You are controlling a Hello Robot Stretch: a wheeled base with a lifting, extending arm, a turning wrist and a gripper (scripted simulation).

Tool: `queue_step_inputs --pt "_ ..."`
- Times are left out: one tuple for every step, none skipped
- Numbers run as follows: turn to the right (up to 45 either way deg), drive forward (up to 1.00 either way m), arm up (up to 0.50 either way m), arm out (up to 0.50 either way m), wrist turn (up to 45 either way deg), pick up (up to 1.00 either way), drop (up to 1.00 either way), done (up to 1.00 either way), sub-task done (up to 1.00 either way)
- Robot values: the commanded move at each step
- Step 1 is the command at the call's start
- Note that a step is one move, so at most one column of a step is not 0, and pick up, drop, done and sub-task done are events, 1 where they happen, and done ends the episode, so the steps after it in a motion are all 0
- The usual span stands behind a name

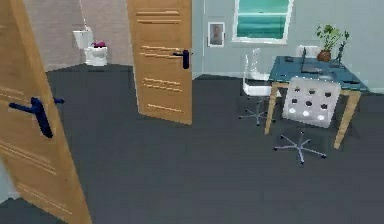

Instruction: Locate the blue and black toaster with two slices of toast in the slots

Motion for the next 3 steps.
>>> queue_step_inputs --pt "-3.0 0.0 0.0 0.0 0.0 0.0 0.0 0.0 0.0" --pt "0.0 1.0 0.0 0.0 0.0 0.0 0.0 0.0 0.0" --pt "-3.0 0.0 0.0 0.0 0.0 0.0 0.0 0.0 0.0"
